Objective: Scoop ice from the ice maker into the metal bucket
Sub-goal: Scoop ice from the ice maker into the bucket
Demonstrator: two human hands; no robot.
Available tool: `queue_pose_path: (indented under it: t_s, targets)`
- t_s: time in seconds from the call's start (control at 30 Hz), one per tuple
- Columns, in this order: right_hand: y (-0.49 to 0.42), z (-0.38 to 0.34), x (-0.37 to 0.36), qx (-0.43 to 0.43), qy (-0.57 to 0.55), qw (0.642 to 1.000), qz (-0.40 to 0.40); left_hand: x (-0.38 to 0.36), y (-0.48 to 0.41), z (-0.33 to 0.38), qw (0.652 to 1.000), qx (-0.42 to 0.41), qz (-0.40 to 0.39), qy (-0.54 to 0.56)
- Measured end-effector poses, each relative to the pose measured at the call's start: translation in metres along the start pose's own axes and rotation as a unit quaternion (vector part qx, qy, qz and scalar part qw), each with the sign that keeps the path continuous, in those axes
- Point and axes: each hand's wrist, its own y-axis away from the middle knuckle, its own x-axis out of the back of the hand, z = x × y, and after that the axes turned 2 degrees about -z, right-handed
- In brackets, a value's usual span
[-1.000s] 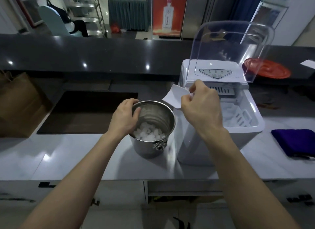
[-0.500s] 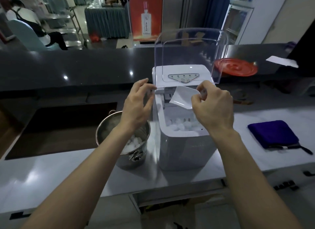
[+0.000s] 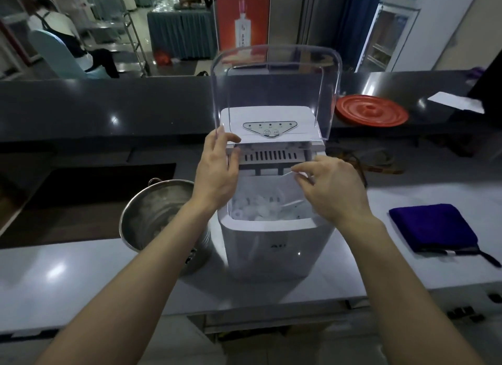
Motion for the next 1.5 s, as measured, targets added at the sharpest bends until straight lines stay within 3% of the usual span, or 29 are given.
queue_pose_path:
  t_s: [0.2, 0.4, 0.97, 1.27, 1.5]
  targets:
    - [-0.006, 0.013, -0.007, 0.070, 0.004, 0.997, -0.033, 0.001, 0.000, 0.003, 0.999, 0.026, 0.011, -0.016]
    - [-0.015, 0.007, -0.024, 0.092, 0.026, 0.989, -0.114, 0.001, 0.001, 0.003, 0.999, 0.026, 0.014, -0.029]
    - [-0.019, -0.007, -0.039, -0.017, 0.038, 0.981, -0.190, 0.007, 0.004, 0.005, 1.000, 0.003, 0.005, 0.012]
    - [-0.018, -0.012, -0.037, -0.010, 0.059, 0.981, -0.183, 0.006, 0.004, 0.003, 1.000, -0.002, -0.001, 0.011]
    - [-0.017, -0.010, -0.038, 0.001, 0.080, 0.969, -0.236, 0.003, 0.001, -0.001, 1.000, -0.004, 0.004, 0.015]
